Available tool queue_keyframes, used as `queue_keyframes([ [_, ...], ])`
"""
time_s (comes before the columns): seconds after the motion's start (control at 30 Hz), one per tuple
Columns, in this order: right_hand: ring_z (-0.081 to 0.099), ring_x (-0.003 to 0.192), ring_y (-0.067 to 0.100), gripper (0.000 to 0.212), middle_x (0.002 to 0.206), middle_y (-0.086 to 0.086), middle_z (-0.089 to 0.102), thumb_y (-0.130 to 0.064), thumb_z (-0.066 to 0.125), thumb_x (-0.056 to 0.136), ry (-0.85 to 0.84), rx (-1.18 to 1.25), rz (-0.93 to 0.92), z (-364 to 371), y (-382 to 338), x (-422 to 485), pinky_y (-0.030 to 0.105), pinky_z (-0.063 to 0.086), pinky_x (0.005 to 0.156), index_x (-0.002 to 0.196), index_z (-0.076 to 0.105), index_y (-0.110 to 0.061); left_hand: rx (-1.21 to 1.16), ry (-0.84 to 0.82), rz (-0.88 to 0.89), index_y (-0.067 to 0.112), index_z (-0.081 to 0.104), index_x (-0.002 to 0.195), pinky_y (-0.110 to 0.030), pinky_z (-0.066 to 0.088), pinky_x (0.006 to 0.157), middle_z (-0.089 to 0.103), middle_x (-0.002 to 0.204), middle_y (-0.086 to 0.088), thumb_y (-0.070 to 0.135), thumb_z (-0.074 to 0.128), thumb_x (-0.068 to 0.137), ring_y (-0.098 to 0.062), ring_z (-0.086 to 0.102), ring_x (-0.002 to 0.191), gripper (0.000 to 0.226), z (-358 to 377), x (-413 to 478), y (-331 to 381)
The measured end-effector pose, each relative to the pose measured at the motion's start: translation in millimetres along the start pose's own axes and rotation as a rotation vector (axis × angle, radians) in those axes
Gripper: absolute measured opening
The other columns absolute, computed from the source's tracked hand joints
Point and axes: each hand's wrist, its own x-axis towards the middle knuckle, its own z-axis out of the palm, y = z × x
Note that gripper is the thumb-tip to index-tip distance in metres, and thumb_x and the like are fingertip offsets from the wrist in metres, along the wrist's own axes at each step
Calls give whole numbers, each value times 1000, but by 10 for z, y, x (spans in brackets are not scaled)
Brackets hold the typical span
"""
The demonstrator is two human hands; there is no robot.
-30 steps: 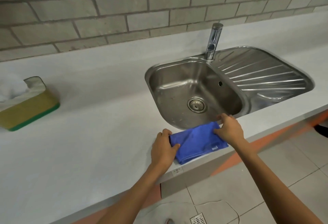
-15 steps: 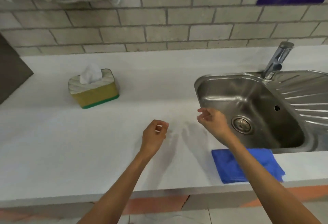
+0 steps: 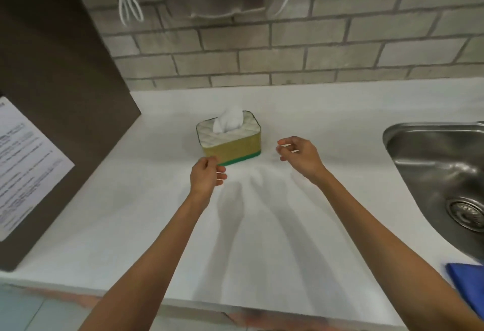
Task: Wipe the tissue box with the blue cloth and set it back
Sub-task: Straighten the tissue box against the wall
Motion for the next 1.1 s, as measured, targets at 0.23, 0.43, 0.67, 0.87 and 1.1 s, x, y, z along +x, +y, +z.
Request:
queue_keyframes([
  [0.23,58,93,21,42,101,7,59,-29,62,85,43,25,105,510,-76,328,30,46,84,123,54,-11,-19,105,-57,13,45,104,-27,49,57,55,105,-11,28,47,95,-21,57,70,18,-210,477,-45],
  [0.43,48,125,26,61,140,12,45,-35,57,87,22,10,185,684,-90,629,32,40,98,140,33,-15,-2,96,-152,11,34,136,-37,51,79,43,139,-16,36,44,95,-34,51,120,49,-111,755,-20],
  [0.67,55,112,23,54,132,8,54,-33,57,87,45,-15,176,811,-12,943,26,41,84,135,41,-12,-11,75,-162,11,38,132,-48,45,103,50,134,-15,35,43,95,-33,52,119,45,64,1094,27],
  [0.87,54,84,15,38,109,2,61,-26,59,85,170,-11,146,866,43,1196,23,38,72,120,53,-12,-1,59,-119,13,41,131,-49,47,101,53,129,-15,36,41,95,-33,55,115,43,205,1461,86],
  [1.1,61,94,25,34,103,3,60,-22,57,87,188,5,111,886,32,1527,27,43,76,117,55,-8,17,27,-85,16,40,136,-51,43,104,47,138,-16,40,36,95,-35,49,123,48,368,1922,221],
])
